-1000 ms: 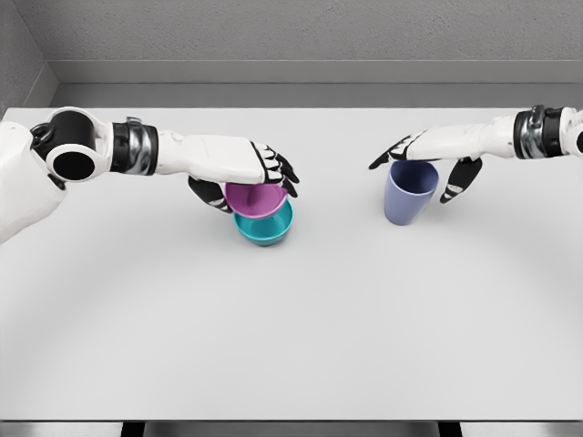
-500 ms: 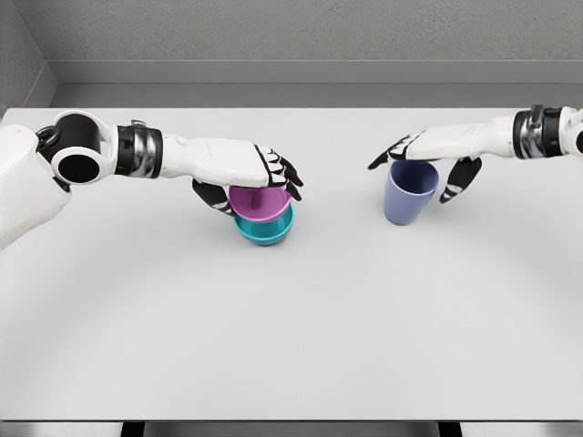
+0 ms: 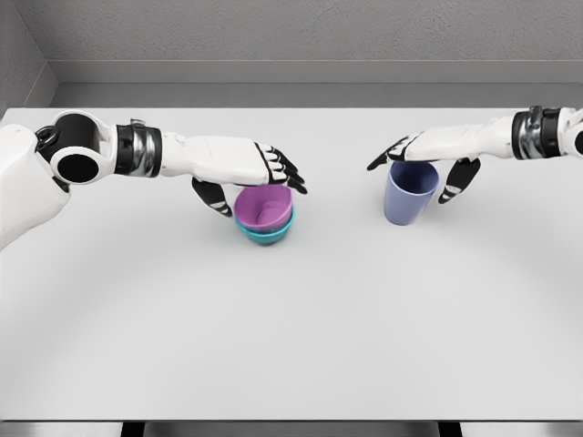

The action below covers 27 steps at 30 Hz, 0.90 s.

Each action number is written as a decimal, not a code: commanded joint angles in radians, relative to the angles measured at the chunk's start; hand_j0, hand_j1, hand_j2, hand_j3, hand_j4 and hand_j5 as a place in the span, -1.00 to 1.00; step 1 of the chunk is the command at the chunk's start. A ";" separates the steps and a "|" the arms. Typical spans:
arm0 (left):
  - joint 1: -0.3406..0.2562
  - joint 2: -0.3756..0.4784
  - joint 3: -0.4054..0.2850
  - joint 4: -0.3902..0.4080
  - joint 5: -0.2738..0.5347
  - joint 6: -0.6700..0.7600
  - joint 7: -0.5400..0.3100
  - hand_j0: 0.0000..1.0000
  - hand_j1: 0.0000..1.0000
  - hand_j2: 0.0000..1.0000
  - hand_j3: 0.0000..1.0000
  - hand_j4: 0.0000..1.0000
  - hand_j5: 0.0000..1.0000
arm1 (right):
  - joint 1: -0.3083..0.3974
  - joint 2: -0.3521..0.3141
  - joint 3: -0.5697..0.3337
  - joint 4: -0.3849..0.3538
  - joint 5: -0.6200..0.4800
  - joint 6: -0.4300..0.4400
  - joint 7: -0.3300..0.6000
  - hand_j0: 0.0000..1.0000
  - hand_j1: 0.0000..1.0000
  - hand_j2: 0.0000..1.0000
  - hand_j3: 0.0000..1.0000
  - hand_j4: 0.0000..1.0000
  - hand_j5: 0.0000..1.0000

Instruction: Stacking bowl and cup with both arms

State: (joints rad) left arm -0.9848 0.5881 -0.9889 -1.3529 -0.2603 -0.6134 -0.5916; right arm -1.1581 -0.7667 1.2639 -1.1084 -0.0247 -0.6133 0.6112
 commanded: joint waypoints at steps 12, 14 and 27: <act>0.003 0.233 0.111 -0.038 0.098 0.003 0.010 1.00 1.00 1.00 1.00 1.00 1.00 | 0.002 0.000 -0.001 -0.001 -0.006 0.002 0.000 1.00 1.00 1.00 1.00 1.00 1.00; 0.018 0.352 0.124 -0.052 0.119 0.003 0.009 1.00 1.00 1.00 1.00 1.00 1.00 | 0.002 0.001 -0.001 -0.001 -0.006 0.002 0.000 1.00 1.00 1.00 1.00 1.00 1.00; 0.359 0.406 0.392 -0.087 0.125 0.003 0.007 1.00 1.00 1.00 1.00 1.00 1.00 | 0.002 0.006 0.005 0.005 -0.006 0.002 0.000 0.96 0.96 0.96 0.96 0.96 0.96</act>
State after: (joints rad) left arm -0.6001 0.9905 -0.6022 -1.4389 -0.1444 -0.6138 -0.5840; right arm -1.1566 -0.7612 1.2679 -1.1032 -0.0244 -0.6135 0.6112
